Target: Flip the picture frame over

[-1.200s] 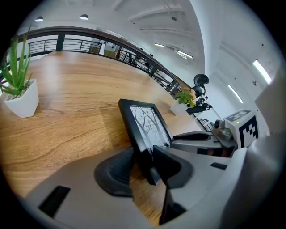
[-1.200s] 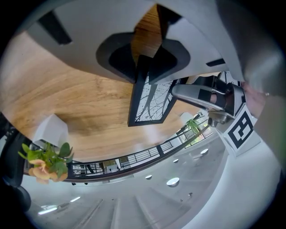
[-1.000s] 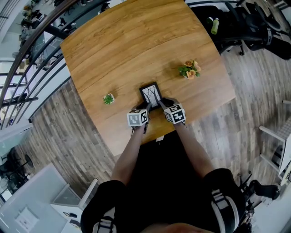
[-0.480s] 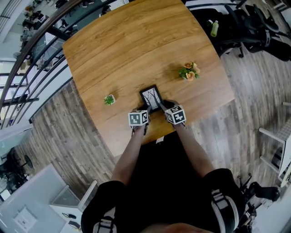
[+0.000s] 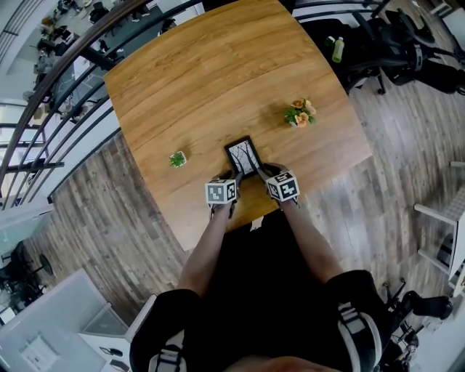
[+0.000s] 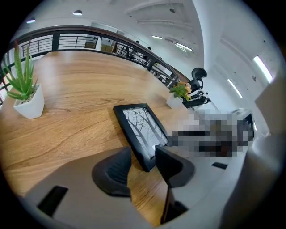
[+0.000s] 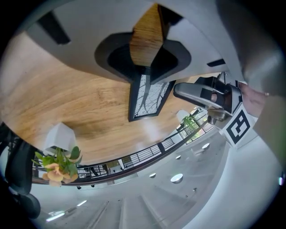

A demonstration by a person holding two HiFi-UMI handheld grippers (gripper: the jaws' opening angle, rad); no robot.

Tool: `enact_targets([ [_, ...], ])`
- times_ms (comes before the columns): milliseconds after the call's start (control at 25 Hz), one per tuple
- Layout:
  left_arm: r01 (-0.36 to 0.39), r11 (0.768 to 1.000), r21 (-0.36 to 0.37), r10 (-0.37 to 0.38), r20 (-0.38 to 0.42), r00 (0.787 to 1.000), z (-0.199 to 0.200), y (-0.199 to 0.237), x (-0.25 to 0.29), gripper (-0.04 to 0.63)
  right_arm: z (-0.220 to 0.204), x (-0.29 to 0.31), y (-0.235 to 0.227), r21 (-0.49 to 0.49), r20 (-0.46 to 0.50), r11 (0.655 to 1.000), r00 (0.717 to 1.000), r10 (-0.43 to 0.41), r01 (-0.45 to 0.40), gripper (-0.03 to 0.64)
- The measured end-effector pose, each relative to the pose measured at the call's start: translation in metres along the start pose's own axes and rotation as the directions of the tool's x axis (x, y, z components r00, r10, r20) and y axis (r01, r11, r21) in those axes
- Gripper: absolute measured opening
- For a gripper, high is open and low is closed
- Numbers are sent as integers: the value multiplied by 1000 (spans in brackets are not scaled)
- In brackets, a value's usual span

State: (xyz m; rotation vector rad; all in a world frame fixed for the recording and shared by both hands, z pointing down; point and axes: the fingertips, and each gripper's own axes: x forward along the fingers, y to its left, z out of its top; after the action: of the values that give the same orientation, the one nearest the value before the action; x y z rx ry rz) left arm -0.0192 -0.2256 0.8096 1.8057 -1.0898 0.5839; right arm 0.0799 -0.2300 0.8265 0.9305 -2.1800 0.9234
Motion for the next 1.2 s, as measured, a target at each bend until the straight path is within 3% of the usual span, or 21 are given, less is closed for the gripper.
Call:
enact_targets([
  [200, 33, 999, 37, -34, 41, 999, -3, -6, -17, 166, 2, -12, 17, -27, 33, 1000, 999, 4, -3, 104],
  [360, 26, 997, 73, -32, 86, 996, 2, -8, -30, 161, 8, -22, 18, -8, 81, 1000, 996, -30, 31, 35],
  [400, 25, 996, 82, -33, 95, 995, 3, -7, -34, 148, 9, -24, 19, -4, 89, 999, 995, -41, 41, 8],
  [640, 43, 990, 135, -67, 172, 983, 13, -10, -59, 54, 15, -39, 22, -3, 134, 996, 987, -93, 95, 6],
  [880, 39, 987, 156, -80, 267, 960, 31, -3, -84, 48, 26, -54, 27, -6, 160, 992, 979, -124, 126, 6],
  [1200, 75, 982, 171, -136, 381, 914, 67, -16, -116, 41, 46, -74, 32, -47, 227, 985, 962, -153, 168, 5],
])
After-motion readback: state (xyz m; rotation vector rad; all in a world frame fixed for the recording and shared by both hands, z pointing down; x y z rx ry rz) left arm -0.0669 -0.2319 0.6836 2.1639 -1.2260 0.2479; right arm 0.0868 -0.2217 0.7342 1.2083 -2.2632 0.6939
